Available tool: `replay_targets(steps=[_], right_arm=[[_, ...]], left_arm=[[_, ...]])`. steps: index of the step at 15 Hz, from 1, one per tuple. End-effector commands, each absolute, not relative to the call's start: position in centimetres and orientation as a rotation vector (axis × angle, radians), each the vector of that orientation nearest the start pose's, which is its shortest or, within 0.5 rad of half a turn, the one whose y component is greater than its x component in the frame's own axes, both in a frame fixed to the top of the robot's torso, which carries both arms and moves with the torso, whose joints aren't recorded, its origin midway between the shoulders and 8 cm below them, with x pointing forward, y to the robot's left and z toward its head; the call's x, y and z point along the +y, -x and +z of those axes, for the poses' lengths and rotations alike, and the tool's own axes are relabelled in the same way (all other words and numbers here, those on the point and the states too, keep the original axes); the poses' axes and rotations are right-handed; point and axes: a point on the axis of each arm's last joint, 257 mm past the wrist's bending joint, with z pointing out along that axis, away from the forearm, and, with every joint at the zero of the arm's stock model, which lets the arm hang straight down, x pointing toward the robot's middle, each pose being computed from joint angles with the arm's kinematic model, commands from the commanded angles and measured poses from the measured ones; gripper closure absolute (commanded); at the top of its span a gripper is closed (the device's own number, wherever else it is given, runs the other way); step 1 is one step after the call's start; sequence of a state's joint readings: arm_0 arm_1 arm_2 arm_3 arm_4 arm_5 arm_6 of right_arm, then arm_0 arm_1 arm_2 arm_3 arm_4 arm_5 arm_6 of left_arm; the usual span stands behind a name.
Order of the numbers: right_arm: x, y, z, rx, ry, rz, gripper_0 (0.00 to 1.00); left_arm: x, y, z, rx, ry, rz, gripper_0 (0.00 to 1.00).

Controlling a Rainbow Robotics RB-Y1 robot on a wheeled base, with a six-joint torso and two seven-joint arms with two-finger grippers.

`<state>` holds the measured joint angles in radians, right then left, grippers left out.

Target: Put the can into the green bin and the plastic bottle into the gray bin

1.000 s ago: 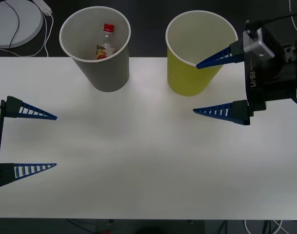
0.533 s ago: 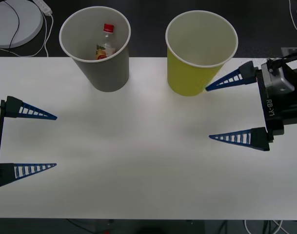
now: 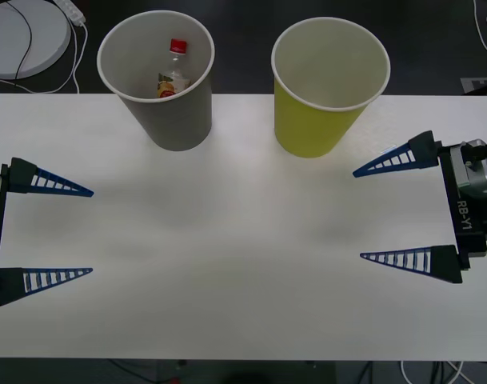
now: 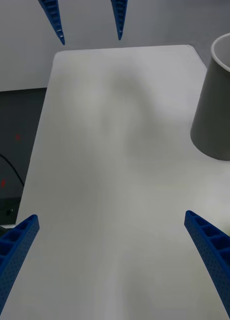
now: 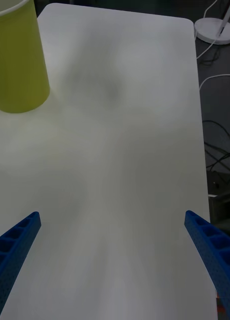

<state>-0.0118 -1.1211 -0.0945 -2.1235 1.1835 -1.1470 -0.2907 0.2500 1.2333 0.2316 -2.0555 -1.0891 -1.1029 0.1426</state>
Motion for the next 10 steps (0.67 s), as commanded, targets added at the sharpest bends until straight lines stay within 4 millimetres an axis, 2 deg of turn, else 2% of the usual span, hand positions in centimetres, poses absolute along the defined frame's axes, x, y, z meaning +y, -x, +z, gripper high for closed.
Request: replay_targets(steps=[1,10], right_arm=[[-17.62,-33.1,-10.28,1.419,1.621,0.479,0.0],[-18.07,-33.29,-10.71,1.433,1.605,0.483,0.0]], left_arm=[[24.26,-32.25,-12.92,1.551,-1.579,-0.418,0.0],[24.26,-32.25,-12.92,1.551,-1.579,-0.418,0.0]])
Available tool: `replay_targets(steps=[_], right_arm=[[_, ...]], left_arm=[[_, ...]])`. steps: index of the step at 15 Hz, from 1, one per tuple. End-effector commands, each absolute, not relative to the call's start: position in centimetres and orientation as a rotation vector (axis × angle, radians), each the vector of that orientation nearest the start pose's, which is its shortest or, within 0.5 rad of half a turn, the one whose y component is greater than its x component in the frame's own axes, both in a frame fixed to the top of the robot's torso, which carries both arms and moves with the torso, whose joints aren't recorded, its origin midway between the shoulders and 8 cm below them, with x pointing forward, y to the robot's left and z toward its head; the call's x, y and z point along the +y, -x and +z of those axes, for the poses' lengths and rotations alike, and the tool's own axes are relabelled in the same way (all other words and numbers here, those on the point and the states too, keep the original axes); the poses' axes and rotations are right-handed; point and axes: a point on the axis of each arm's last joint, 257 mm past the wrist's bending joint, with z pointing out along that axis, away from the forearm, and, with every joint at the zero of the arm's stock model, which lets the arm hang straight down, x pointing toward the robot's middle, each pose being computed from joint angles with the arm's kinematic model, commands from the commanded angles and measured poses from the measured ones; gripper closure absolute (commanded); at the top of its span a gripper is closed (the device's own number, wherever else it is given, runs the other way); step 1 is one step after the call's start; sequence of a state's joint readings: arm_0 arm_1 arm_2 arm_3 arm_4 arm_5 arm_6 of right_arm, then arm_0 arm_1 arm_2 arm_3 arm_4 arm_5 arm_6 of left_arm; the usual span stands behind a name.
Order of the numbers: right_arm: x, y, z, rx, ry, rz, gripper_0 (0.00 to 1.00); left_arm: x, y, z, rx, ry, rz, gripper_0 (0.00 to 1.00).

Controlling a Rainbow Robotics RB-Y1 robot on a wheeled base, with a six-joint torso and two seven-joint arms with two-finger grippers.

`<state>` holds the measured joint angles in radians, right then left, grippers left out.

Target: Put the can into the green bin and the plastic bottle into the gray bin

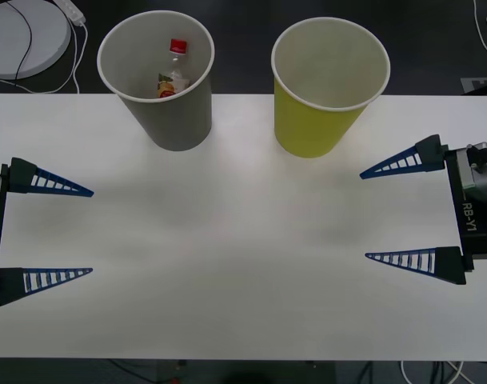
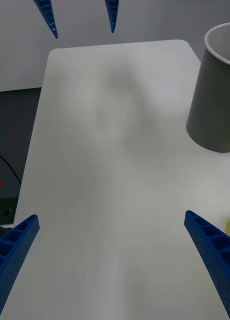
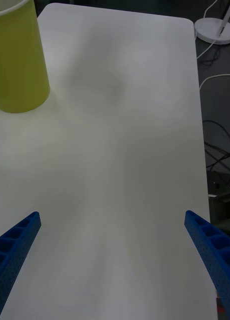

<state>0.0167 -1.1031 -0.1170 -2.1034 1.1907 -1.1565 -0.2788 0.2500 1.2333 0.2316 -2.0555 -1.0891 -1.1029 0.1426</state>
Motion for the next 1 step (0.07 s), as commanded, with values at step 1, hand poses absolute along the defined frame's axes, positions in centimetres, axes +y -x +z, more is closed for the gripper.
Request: replay_targets(steps=[1], right_arm=[[-18.07,-33.29,-10.71,1.433,1.605,0.483,0.0]], left_arm=[[24.26,-32.25,-12.92,1.551,-1.579,-0.418,0.0]])
